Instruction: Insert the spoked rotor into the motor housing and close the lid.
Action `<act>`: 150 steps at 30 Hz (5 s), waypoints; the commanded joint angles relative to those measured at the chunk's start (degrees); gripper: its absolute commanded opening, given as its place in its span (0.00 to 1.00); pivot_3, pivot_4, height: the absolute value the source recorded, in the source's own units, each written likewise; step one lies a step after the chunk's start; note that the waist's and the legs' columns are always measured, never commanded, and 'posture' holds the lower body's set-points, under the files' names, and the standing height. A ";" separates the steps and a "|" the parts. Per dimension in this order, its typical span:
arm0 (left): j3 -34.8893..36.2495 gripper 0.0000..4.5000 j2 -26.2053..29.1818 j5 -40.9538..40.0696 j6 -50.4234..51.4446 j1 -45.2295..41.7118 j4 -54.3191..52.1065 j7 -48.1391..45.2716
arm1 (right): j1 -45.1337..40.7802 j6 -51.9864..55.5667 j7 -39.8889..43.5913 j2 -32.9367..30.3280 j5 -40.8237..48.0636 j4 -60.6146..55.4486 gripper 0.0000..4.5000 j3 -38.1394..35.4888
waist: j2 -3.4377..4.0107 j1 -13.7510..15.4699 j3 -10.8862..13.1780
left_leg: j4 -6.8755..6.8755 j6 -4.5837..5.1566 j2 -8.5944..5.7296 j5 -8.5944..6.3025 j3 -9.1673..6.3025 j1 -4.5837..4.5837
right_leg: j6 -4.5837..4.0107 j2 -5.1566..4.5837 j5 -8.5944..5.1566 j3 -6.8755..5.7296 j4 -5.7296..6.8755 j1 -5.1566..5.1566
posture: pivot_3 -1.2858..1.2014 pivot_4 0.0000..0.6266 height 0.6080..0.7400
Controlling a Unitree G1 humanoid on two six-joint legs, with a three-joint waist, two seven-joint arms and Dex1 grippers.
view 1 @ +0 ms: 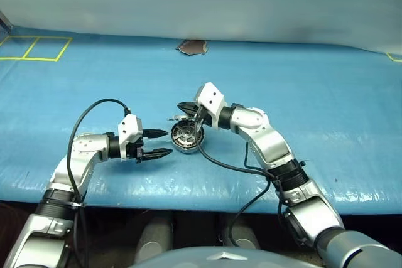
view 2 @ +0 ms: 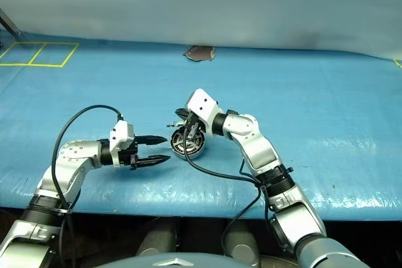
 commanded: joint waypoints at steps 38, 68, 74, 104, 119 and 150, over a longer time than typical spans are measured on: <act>3.46 0.67 -2.48 -0.20 -6.20 -1.06 3.57 1.65 | 13.85 4.60 -5.33 3.28 3.80 -8.88 0.28 -0.99 | 0.02 0.06 -0.03 | 0.02 0.00 0.02 0.00 0.02 0.05 | -0.15 0.01 -0.08 0.01 -0.01 0.04 | 0.52 0.24 1.00; 4.42 0.67 -1.13 1.21 -6.62 -0.27 4.20 3.48 | 14.51 6.69 -6.25 4.63 1.83 -6.29 0.67 0.46 | 0.03 0.03 -0.02 | -0.04 0.00 0.02 0.00 0.01 0.04 | -0.11 0.01 -0.06 0.01 -0.03 0.02 | 0.52 0.24 1.00; 4.96 0.67 -0.60 1.68 -6.49 0.32 4.57 3.38 | 14.52 6.28 -4.85 2.91 0.90 -8.56 0.67 2.02 | 0.03 0.06 -0.02 | -0.05 -0.01 0.02 0.00 0.02 0.04 | -0.10 0.01 -0.06 0.01 -0.04 0.02 | 0.52 0.24 1.00; 5.35 0.67 -0.75 1.01 -4.38 1.59 3.59 5.30 | 10.11 5.98 3.64 -3.10 -0.44 -4.46 0.67 4.72 | 0.03 0.05 -0.02 | -0.11 0.00 0.03 0.00 0.01 0.03 | -0.08 0.00 -0.05 -0.01 -0.09 0.01 | 0.52 0.24 1.00; 5.82 0.67 -1.82 -0.58 -2.13 2.08 2.07 5.92 | 8.30 3.97 4.93 -2.78 -1.58 1.98 0.67 5.79 | 0.03 0.03 -0.03 | -0.08 -0.01 0.03 0.00 0.01 0.09 | -0.12 -0.01 -0.07 -0.01 -0.08 0.08 | 0.52 0.24 1.00; 4.87 0.67 -2.90 -1.65 1.30 2.41 -0.44 6.36 | 3.34 5.38 6.95 -2.90 0.45 5.12 0.67 2.35 | 0.13 0.14 -0.15 | -0.08 -0.01 0.04 0.00 0.03 0.28 | -0.28 -0.02 -0.16 0.00 -0.07 0.24 | 0.52 0.24 1.00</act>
